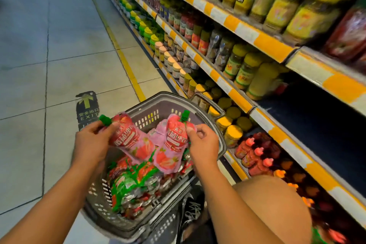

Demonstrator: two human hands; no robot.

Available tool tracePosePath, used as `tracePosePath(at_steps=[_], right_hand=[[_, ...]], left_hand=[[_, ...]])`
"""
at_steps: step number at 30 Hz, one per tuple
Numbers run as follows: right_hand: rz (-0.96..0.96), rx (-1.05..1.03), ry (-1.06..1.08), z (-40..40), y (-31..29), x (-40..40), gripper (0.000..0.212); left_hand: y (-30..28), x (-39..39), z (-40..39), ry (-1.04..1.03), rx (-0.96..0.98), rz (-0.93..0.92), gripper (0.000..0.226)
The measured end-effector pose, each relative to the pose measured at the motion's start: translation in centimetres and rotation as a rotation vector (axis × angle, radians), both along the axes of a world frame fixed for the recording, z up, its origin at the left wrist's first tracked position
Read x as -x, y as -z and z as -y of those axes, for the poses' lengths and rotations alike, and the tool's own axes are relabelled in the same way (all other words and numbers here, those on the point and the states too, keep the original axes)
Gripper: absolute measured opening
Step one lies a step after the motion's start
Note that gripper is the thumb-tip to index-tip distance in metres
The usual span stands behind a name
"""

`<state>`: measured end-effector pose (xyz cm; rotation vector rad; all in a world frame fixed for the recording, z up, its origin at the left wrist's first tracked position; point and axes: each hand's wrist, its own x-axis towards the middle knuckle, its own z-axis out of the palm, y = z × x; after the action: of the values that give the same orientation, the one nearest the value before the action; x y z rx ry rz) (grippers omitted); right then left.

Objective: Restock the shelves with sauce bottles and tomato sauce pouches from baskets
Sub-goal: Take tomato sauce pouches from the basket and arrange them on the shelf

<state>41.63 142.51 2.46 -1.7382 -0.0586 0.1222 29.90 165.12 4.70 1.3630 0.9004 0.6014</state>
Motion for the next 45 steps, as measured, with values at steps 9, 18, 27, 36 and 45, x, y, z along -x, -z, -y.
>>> tracePosePath(at_steps=[9,18,27,36,45], right_hand=[[-0.003,-0.292,0.249,11.2,-6.5,1.3,0.019],[0.176,-0.493,0.547,26.1,-14.7,2.5,0.022],[0.272,-0.443,0.728,38.9,-16.1,6.9,0.021],[0.206,-0.097,0.743,47.9,-12.3,11.0,0.012],[0.022,0.088,0.926,52.9,-9.2,10.6,0.02]], left_hand=[[-7.4,-2.9,6.8,0.127,0.039,0.239,0.02],[-14.1,-6.6,18.6,0.386,0.085,0.392,0.008],[-15.3,-9.4,31.6,0.712,0.031,0.405,0.02],[-10.2,-9.5,43.6,0.94,0.096,0.159,0.019],[-8.3,-10.7,53.0,1.016,0.199,-0.004,0.016]])
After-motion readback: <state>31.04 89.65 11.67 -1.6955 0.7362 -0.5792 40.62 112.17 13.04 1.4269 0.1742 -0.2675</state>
